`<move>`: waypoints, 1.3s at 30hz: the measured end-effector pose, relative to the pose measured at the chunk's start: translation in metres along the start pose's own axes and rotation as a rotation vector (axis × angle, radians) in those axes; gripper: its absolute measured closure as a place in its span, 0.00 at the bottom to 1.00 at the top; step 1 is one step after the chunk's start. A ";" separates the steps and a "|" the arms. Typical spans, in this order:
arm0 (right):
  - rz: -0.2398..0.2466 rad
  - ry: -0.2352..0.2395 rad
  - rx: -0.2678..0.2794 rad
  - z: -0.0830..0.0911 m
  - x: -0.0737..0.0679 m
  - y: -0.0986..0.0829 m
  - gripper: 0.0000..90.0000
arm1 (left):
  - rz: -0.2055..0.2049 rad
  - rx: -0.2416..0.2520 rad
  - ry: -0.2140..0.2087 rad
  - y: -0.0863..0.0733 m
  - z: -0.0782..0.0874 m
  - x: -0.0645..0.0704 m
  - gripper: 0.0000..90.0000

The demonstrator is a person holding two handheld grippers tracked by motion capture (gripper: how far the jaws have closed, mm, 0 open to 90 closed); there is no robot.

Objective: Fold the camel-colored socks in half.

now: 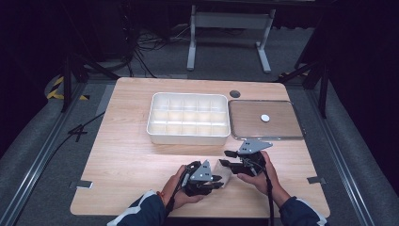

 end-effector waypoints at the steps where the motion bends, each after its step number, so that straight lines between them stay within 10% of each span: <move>1: 0.001 -0.002 -0.002 0.000 0.000 0.000 0.64 | 0.001 0.008 0.005 0.000 0.001 -0.001 0.82; 25: 0.046 -0.067 0.002 0.032 0.008 -0.001 0.54 | 0.008 0.004 0.174 -0.008 0.043 -0.027 0.65; 39: 0.051 0.038 -0.053 0.013 -0.015 -0.005 0.48 | 0.053 -0.064 0.297 -0.052 0.086 -0.049 0.53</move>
Point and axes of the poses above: each handheld gripper's, and its own axes: z roughly backward along the jaws, y roughly out of its top, x roughly to its right, the point moved 5 cm from there along -z, roughly forward along the jaws, and after that the axes turned 12 degrees about z, right-handed, at the moved point
